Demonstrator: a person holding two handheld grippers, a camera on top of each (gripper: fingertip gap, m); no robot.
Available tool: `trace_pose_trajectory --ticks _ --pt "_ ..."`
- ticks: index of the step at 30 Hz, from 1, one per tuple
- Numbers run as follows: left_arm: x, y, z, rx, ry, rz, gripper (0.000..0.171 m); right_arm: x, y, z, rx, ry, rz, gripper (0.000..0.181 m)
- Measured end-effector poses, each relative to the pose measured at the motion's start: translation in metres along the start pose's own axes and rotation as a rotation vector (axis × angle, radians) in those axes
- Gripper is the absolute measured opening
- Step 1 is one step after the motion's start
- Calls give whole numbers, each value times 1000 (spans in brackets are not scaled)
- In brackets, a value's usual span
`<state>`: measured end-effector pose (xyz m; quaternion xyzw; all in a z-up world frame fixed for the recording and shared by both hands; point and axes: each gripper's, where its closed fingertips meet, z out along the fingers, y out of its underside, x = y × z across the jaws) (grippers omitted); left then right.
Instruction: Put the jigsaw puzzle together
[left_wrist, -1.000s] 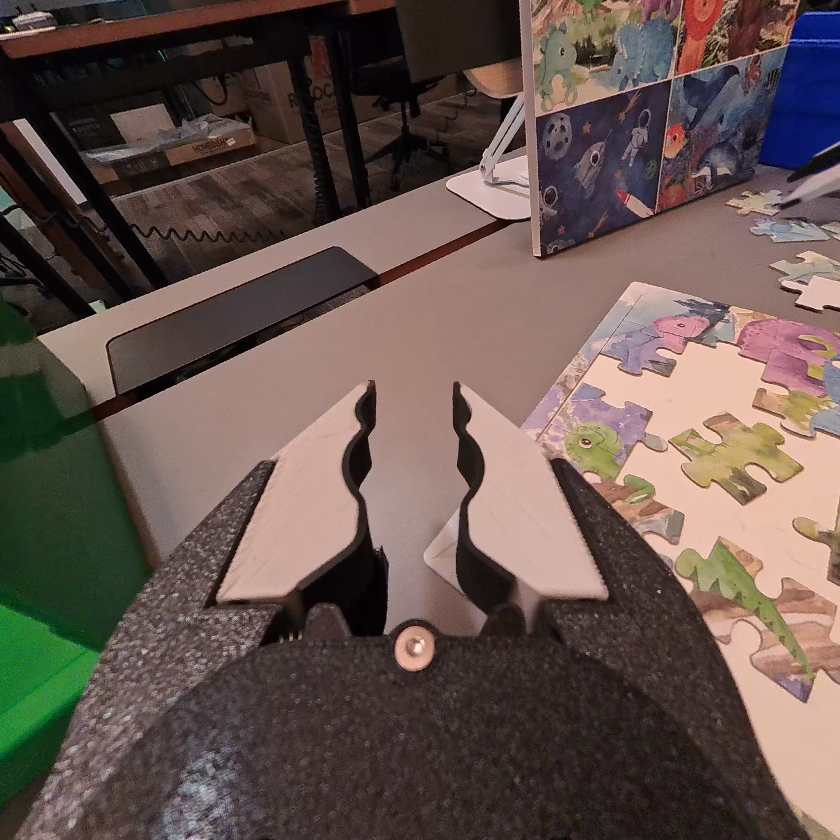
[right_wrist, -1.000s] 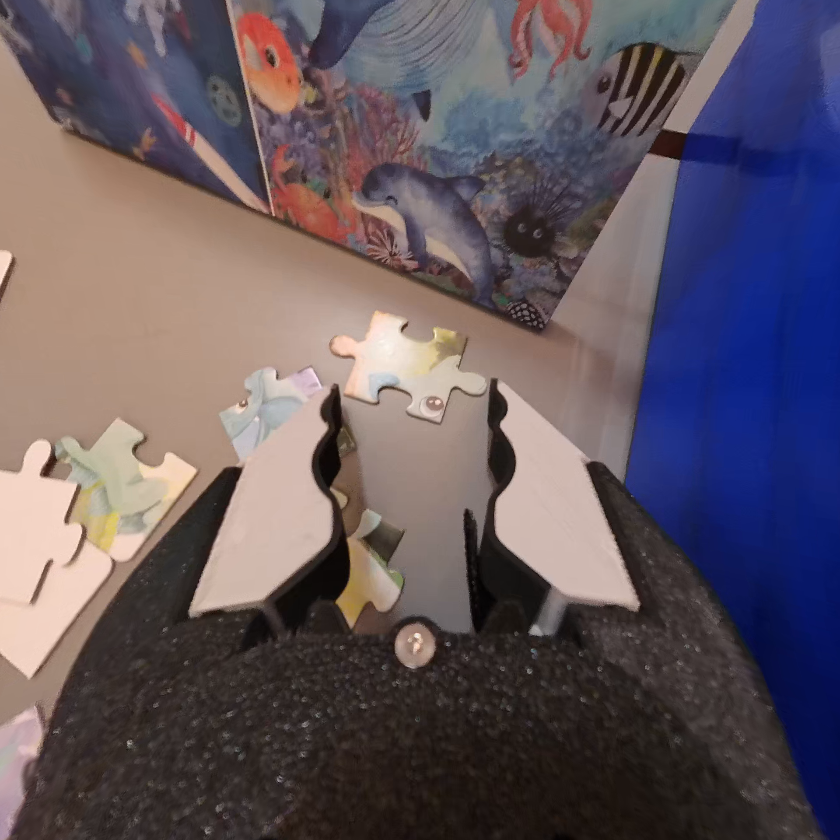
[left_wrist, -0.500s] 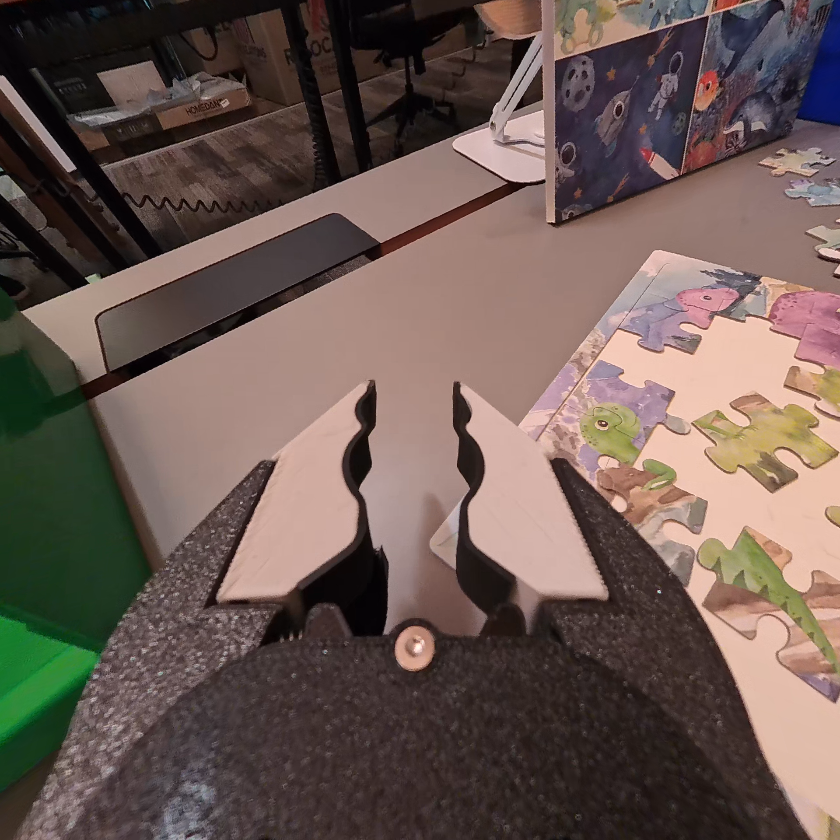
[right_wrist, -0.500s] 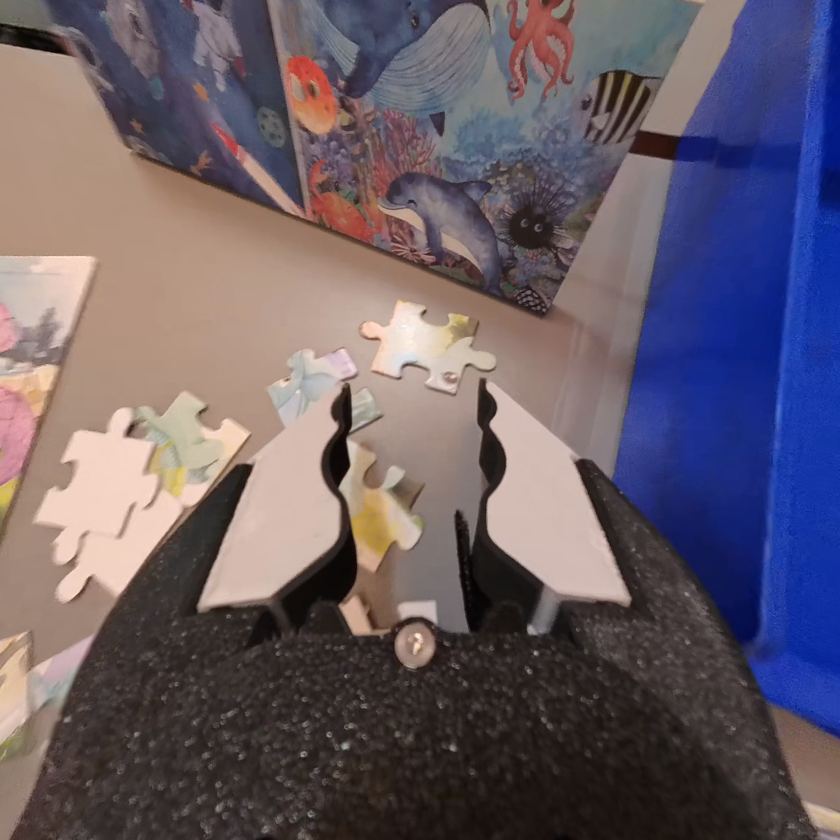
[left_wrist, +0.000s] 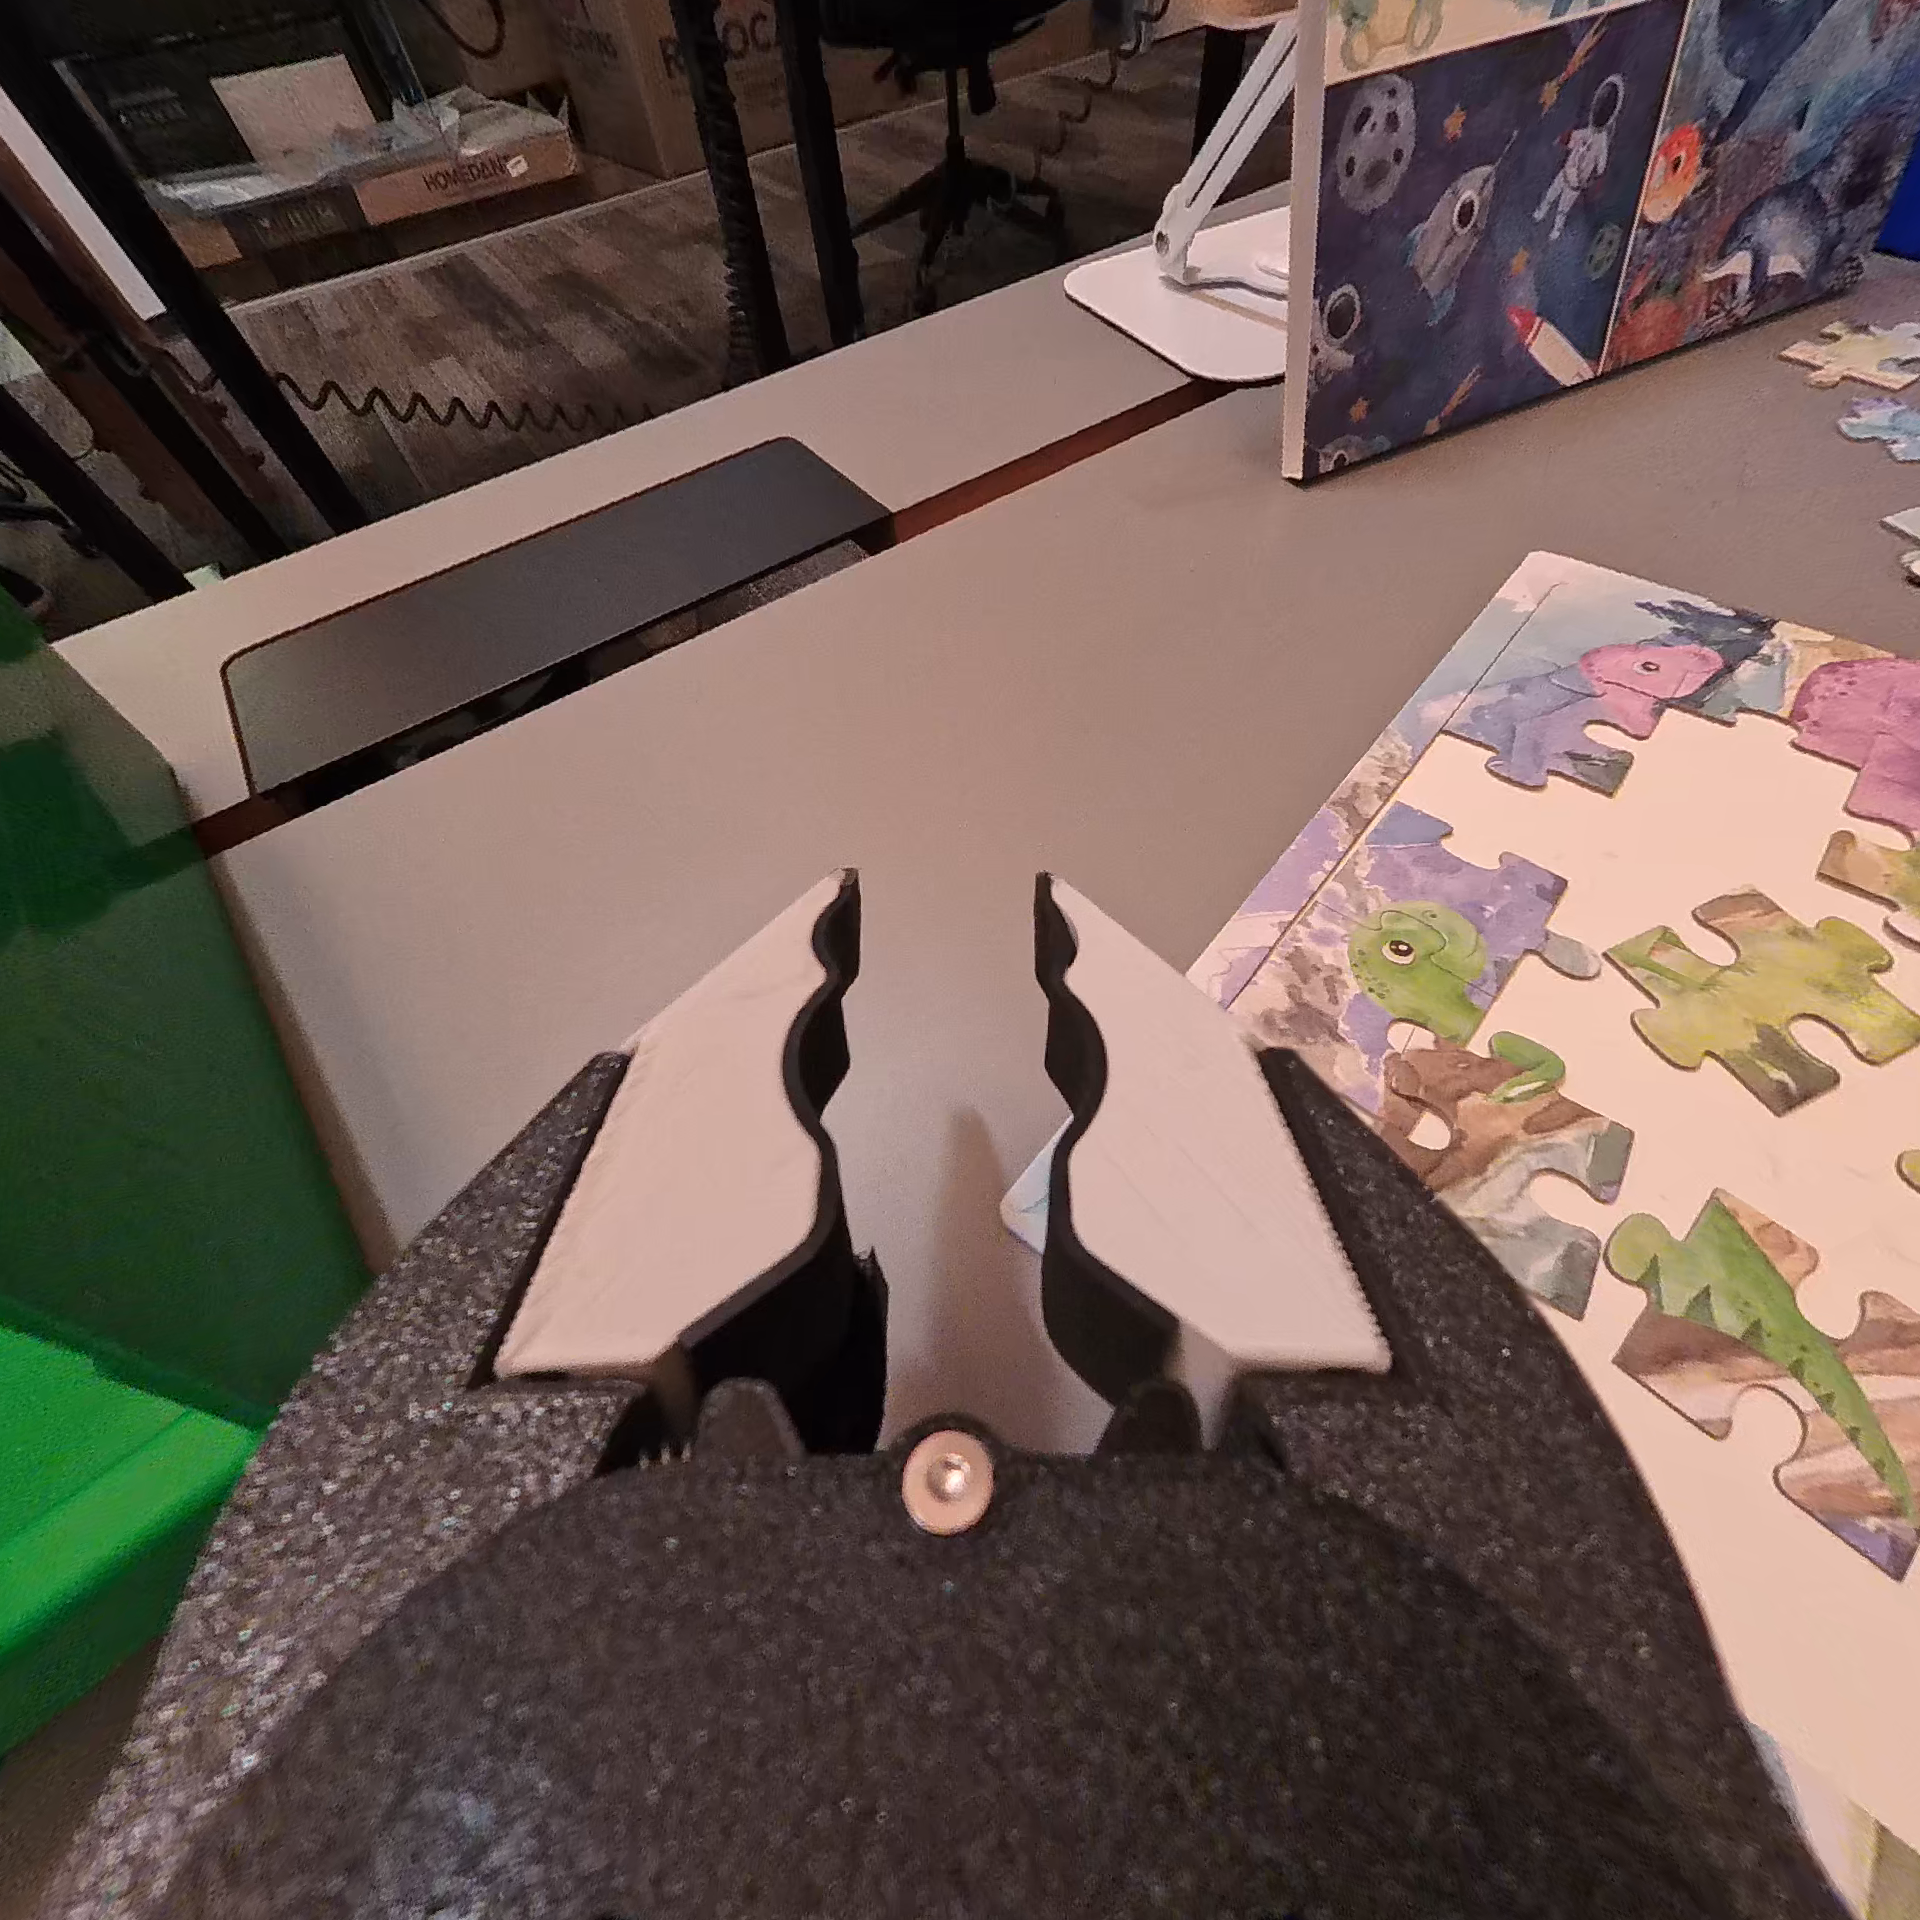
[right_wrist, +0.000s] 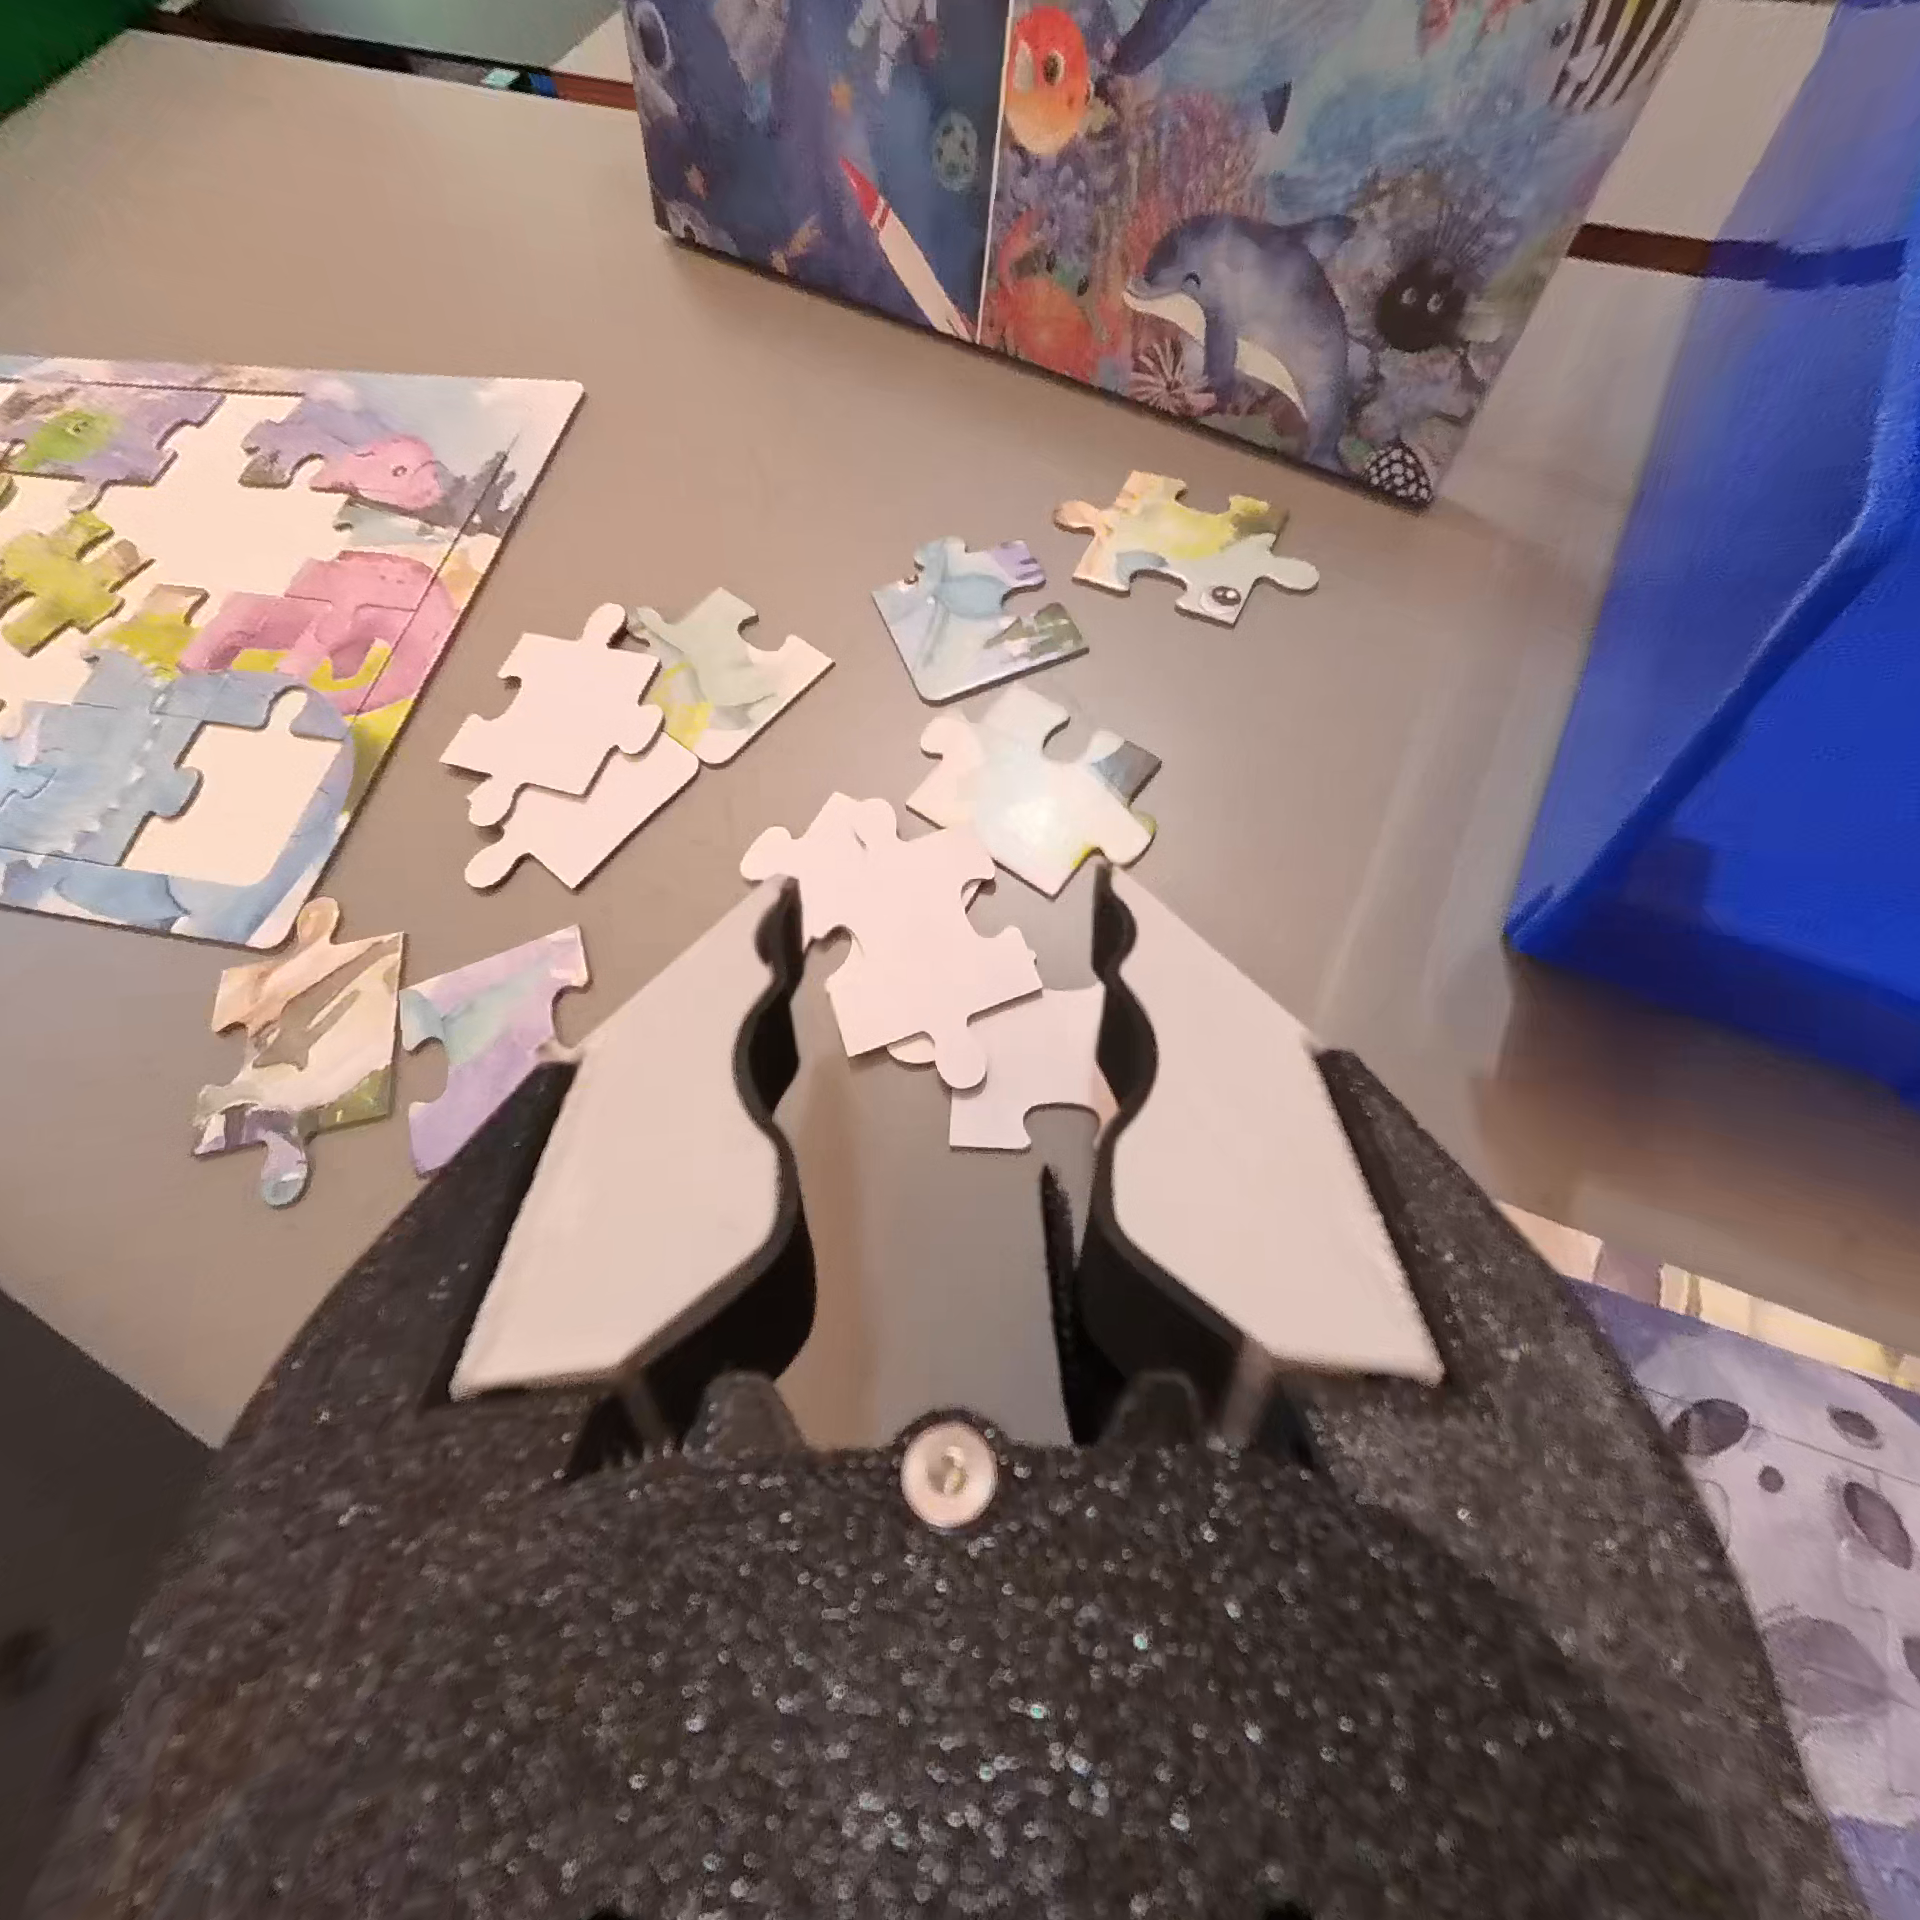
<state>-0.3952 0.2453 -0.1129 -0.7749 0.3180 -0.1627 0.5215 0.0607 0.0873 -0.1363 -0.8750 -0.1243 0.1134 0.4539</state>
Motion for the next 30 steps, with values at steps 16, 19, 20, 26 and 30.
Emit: trace_pose_trajectory --ticks 16,19,20,26,30 --pt "24 0 1 -25 125 -14 33 -4 23 -9 -16 -92 -144 69" --pt "30 3 2 -40 129 17 33 -7 34 7 -128 -118 -163 75" --pt "32 4 3 -47 133 27 33 -6 33 11 -140 -110 -180 77" --pt "36 7 5 -59 143 45 33 4 30 11 -127 -78 -157 46" --pt "37 5 4 -52 149 39 33 3 15 -1 -31 -181 16 45"
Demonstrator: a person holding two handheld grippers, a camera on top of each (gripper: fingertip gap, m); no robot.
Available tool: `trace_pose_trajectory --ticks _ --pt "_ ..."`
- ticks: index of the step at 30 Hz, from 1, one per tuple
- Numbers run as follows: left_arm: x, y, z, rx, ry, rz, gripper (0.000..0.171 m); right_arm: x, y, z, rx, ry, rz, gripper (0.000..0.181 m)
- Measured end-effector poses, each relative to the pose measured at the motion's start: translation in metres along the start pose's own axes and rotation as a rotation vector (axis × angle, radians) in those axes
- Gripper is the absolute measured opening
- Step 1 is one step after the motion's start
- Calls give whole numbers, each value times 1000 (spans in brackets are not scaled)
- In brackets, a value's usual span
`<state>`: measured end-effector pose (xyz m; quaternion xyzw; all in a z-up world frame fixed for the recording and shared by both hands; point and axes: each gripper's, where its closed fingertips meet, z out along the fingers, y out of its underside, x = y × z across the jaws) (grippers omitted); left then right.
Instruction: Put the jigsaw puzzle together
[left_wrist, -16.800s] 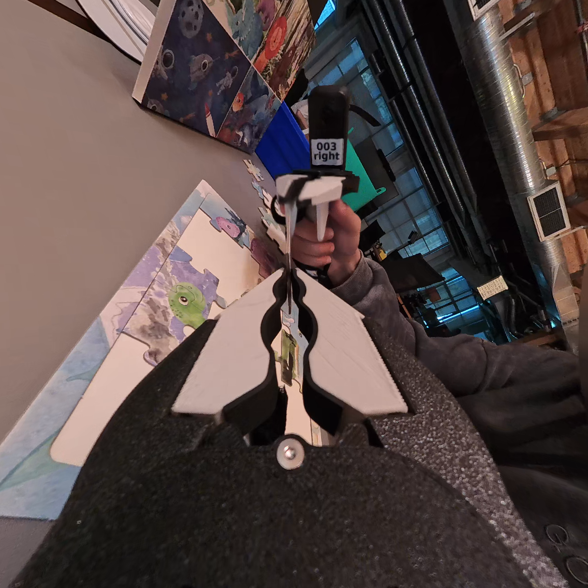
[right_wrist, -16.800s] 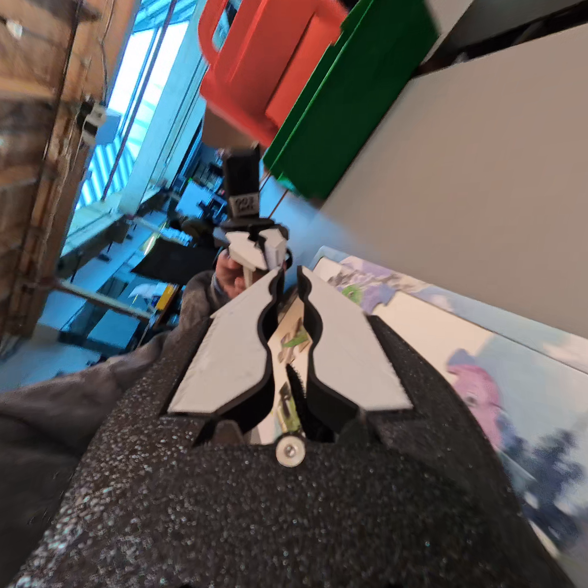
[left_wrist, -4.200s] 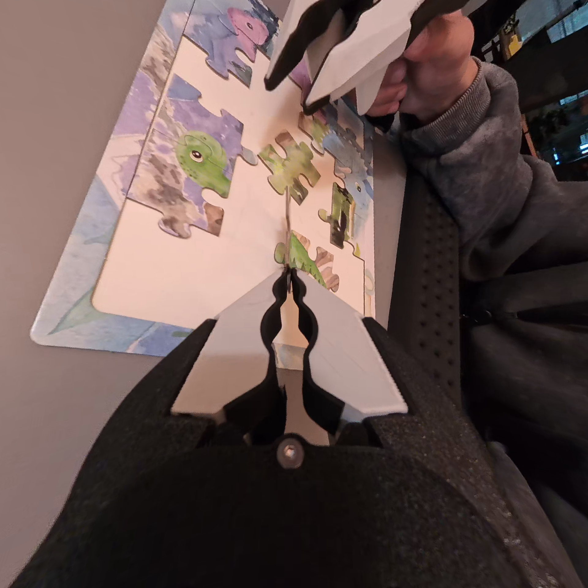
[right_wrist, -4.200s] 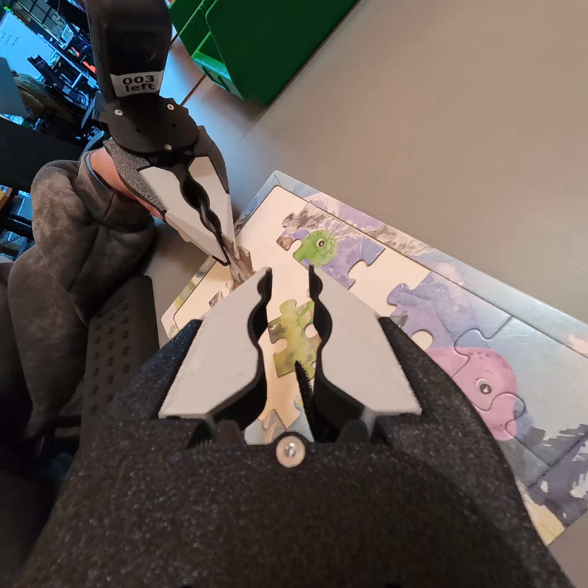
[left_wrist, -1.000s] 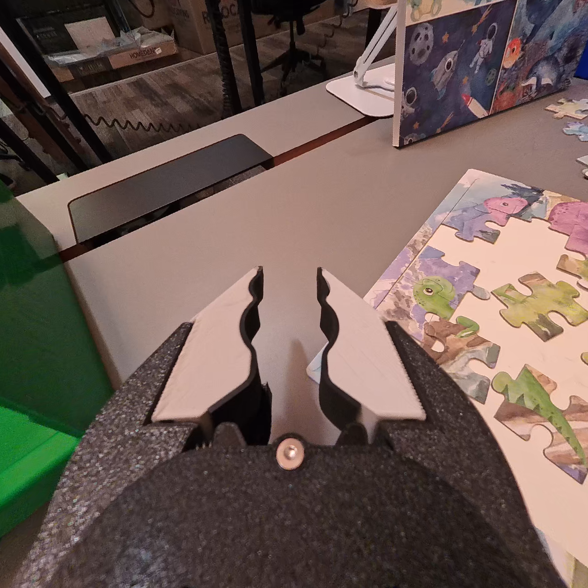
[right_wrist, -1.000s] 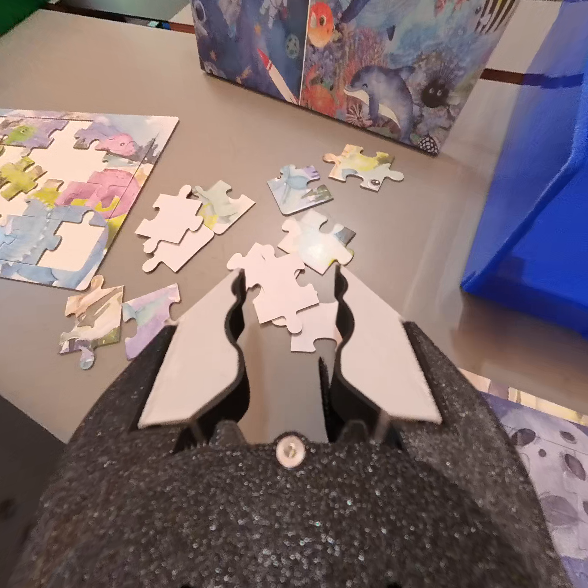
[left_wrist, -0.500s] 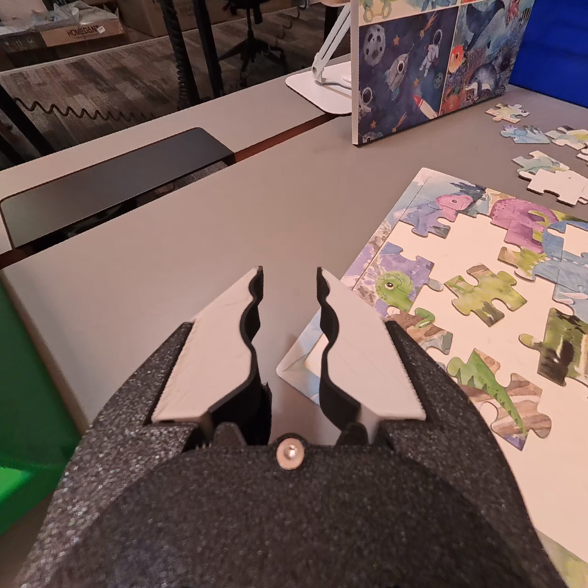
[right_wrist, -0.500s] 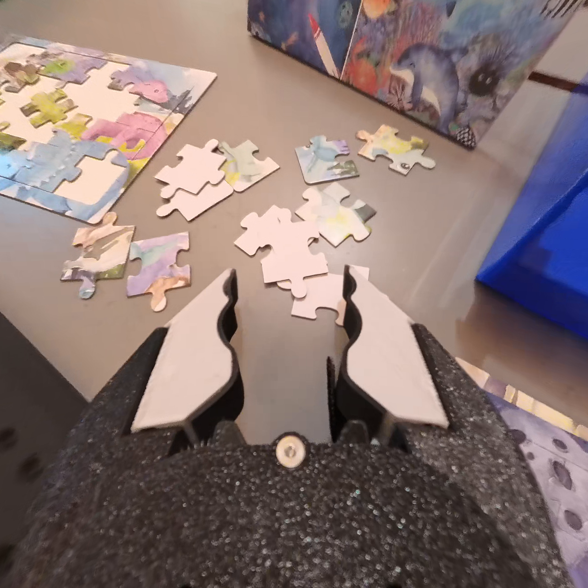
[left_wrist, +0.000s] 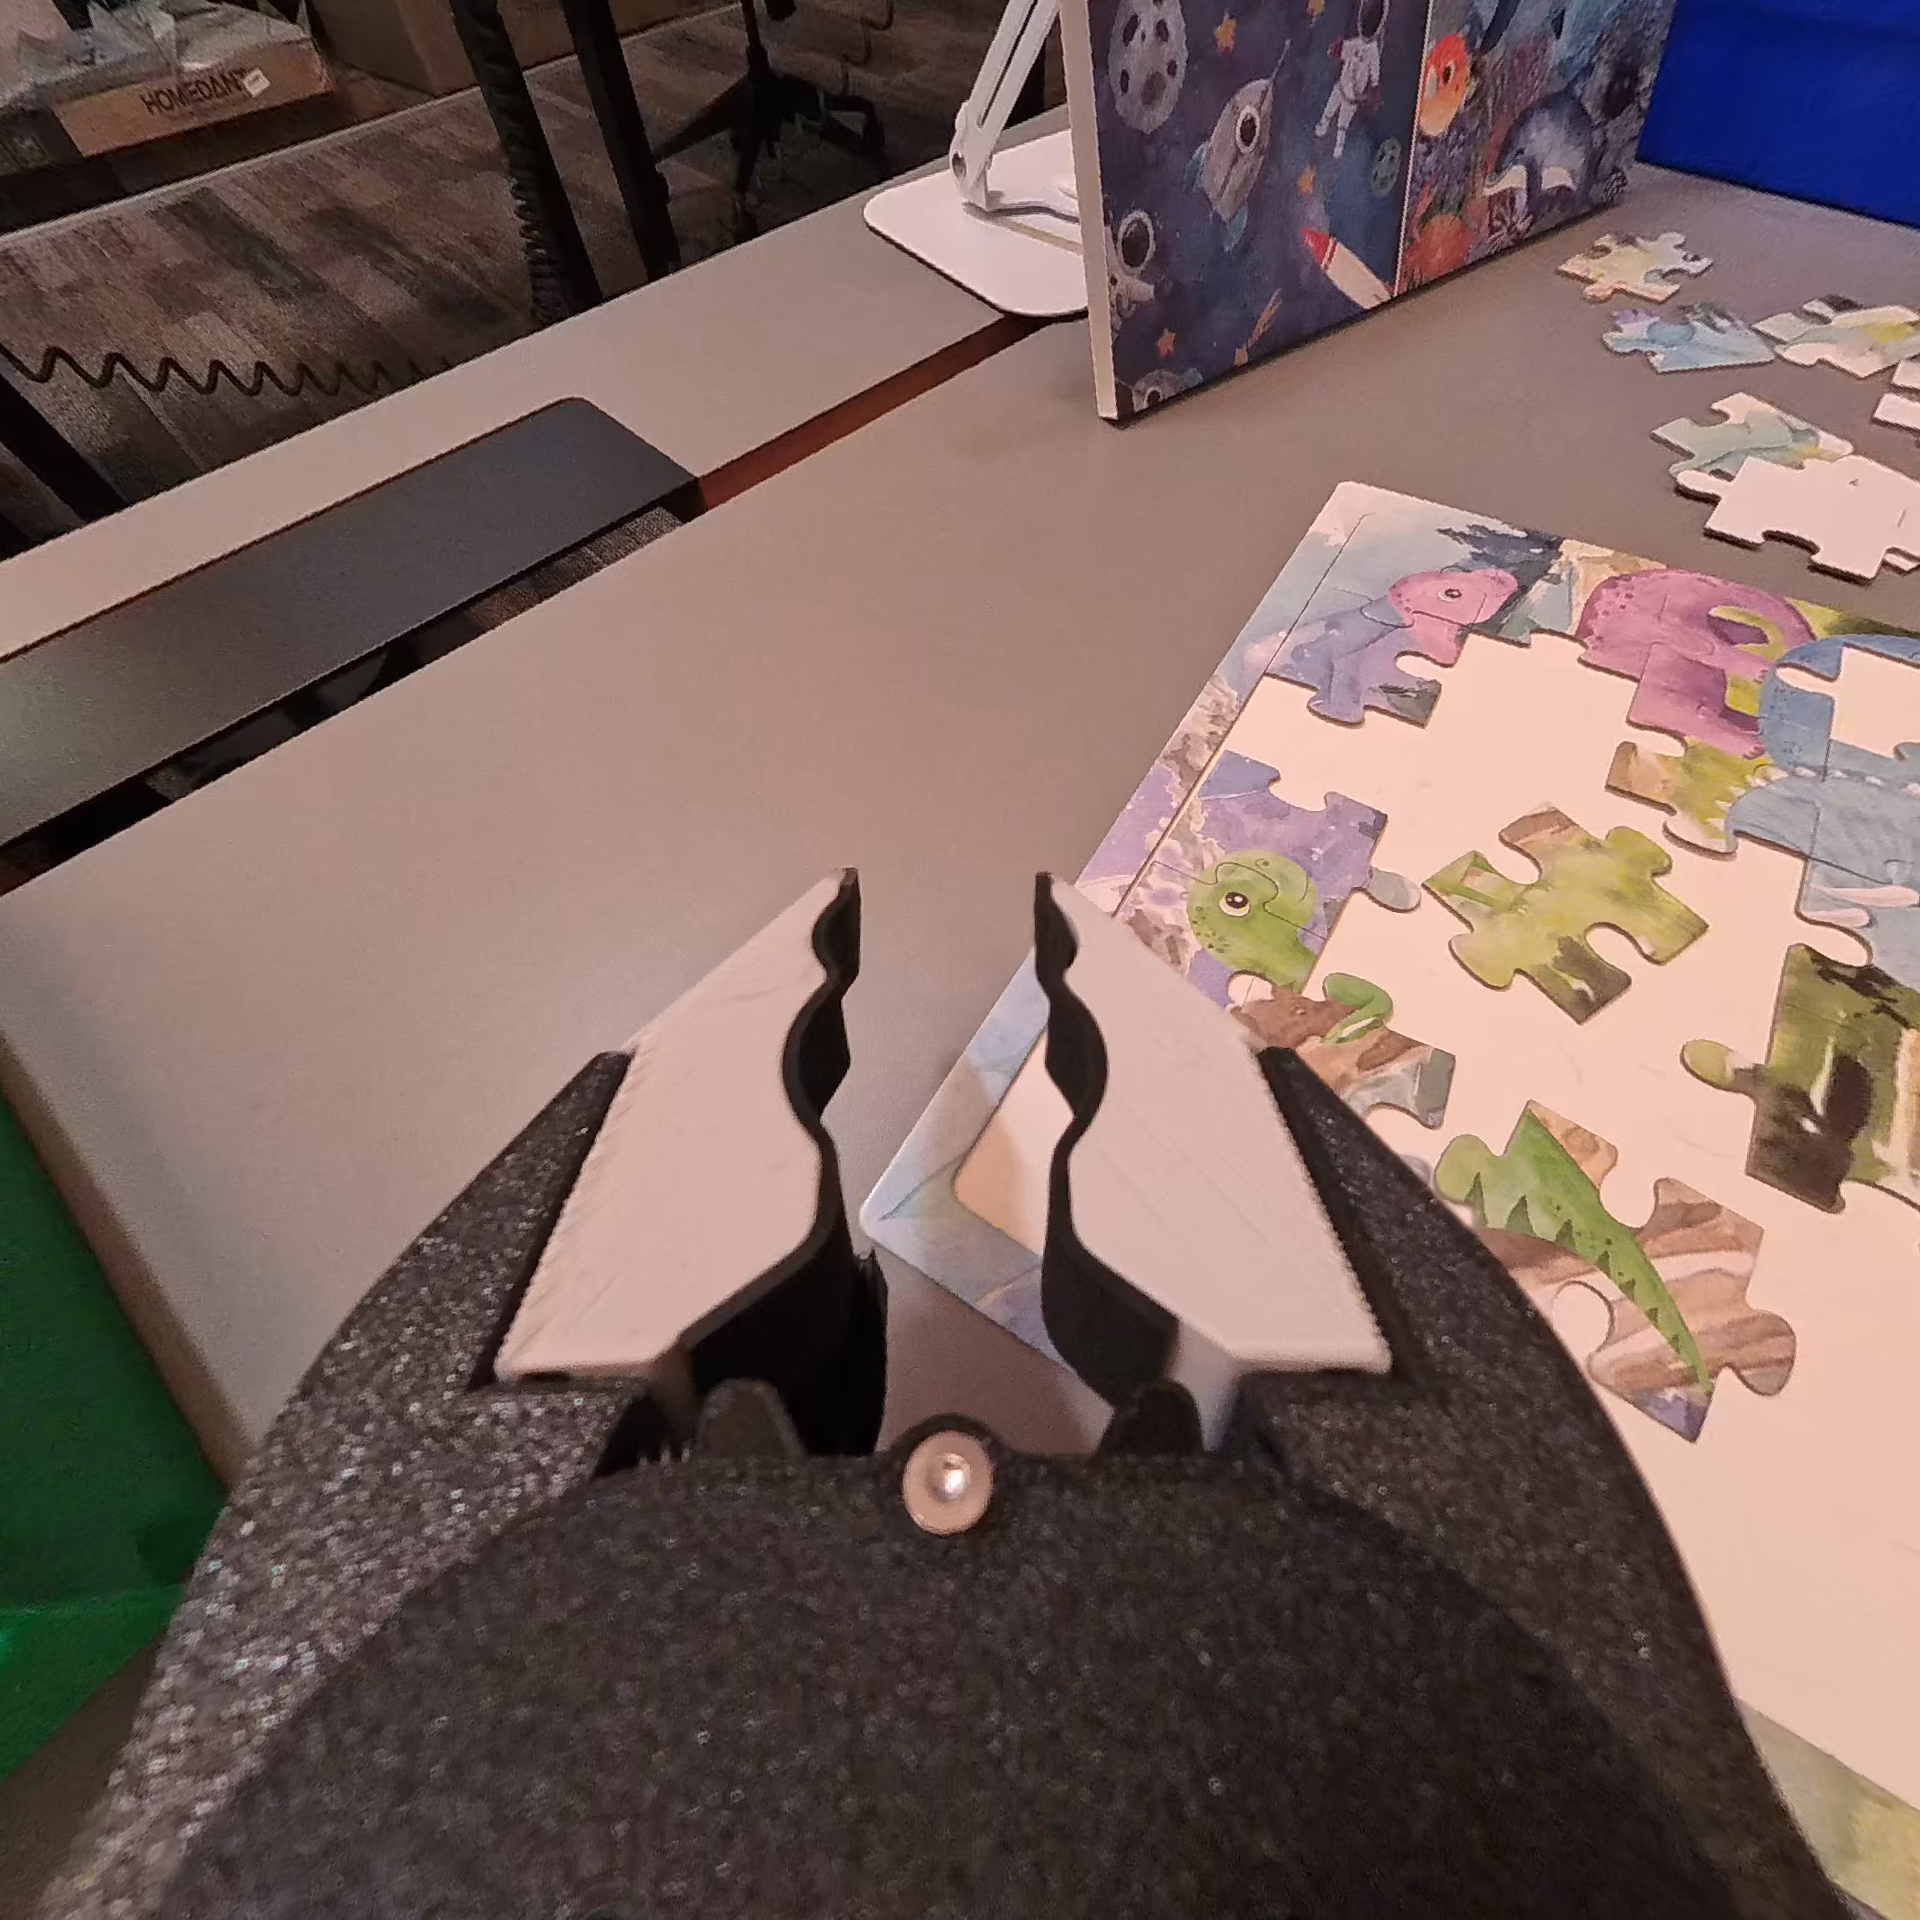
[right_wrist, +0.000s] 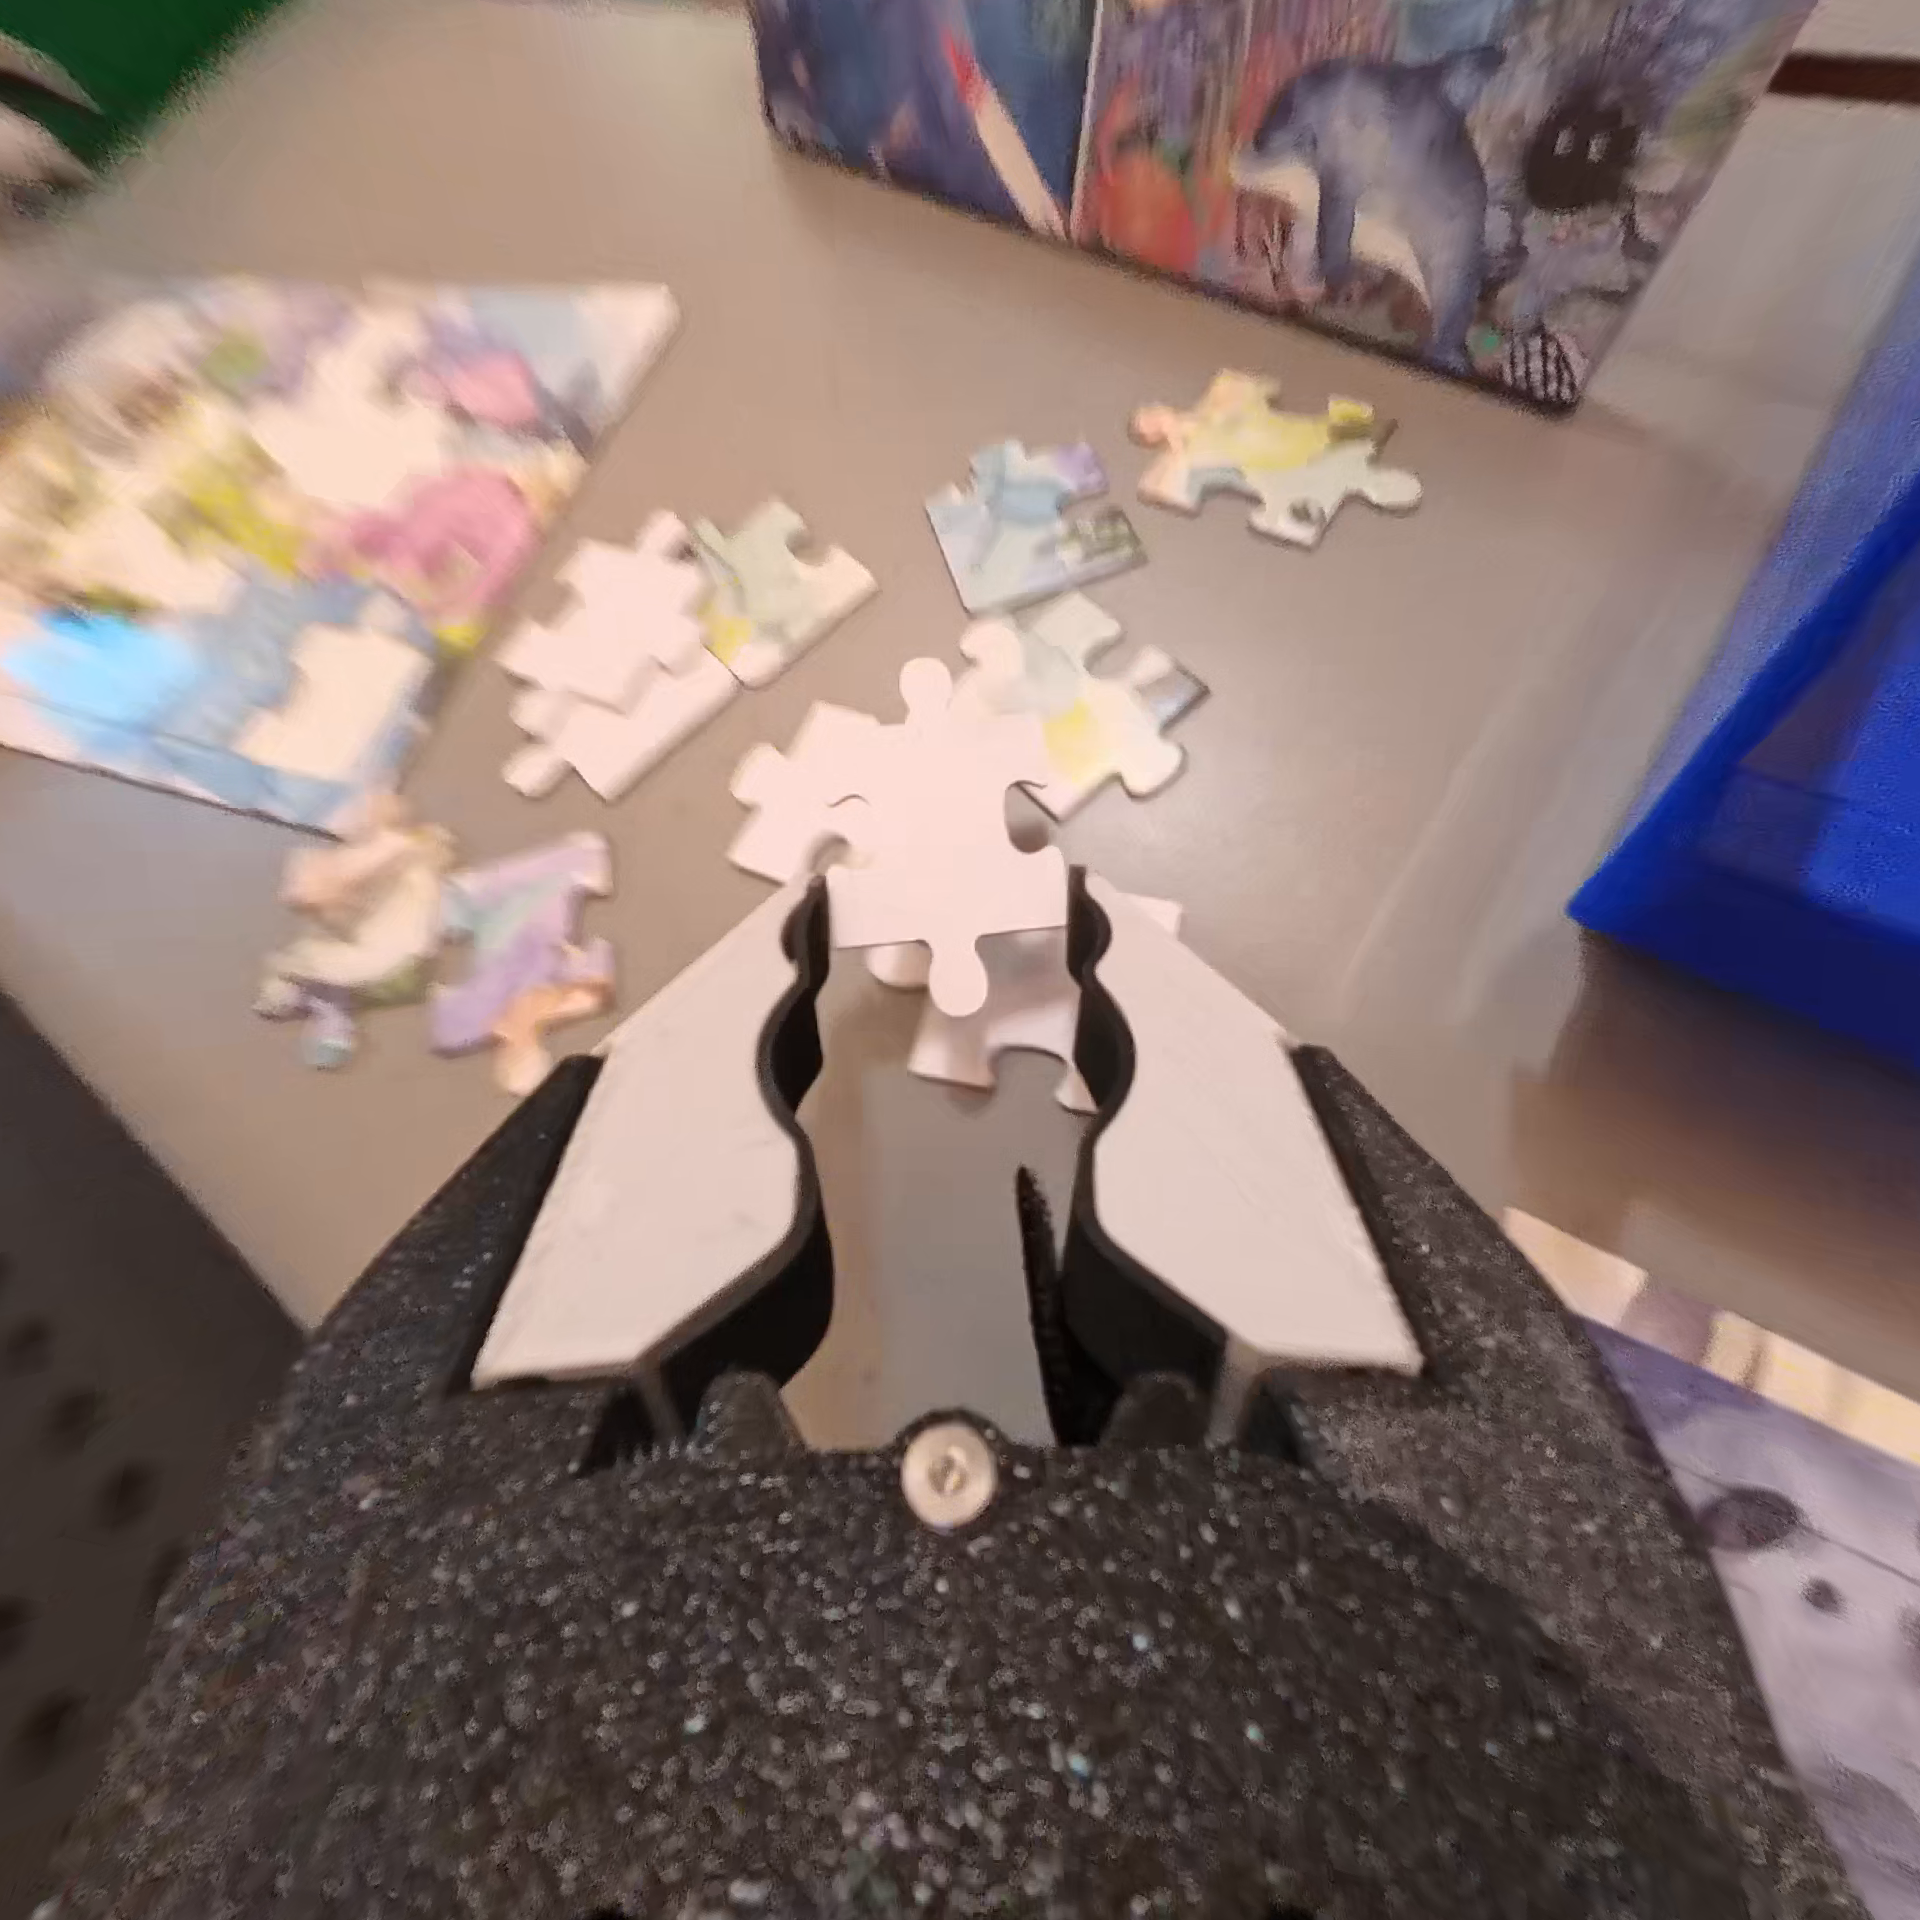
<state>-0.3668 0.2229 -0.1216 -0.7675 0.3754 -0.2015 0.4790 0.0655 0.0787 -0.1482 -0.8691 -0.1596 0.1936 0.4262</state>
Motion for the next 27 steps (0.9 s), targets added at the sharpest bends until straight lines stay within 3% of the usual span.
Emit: trace_pose_trajectory --ticks 3,5,7,9,11,13,19,21,25,27 --pt "7 -7 -3 32 41 -14 33 -39 -48 -27 222 -299 184 45" --pt "29 -22 -12 106 181 -48 33 -93 -91 -52 334 -691 315 45" --pt "66 -49 -35 245 438 -110 34 -142 -120 -57 285 -984 397 44" --pt "104 -75 -75 405 733 -145 35 -190 -133 -41 137 -1148 392 45" --pt "122 -89 -101 504 881 -180 48 -234 -146 -18 28 -1252 359 45" --pt "132 -96 -113 564 942 -188 54 -272 -157 8 -63 -1370 363 45" --pt "129 -92 -104 558 911 -196 55 -335 -157 97 -307 -1591 549 45" --pt "126 -93 -108 570 924 -206 46 -347 -143 111 -364 -1570 539 45" --pt "134 -81 -105 497 942 -128 9 -351 -132 112 -391 -1580 570 45" --pt "135 -74 -100 447 942 -109 4 -350 -128 113 -400 -1559 576 46"
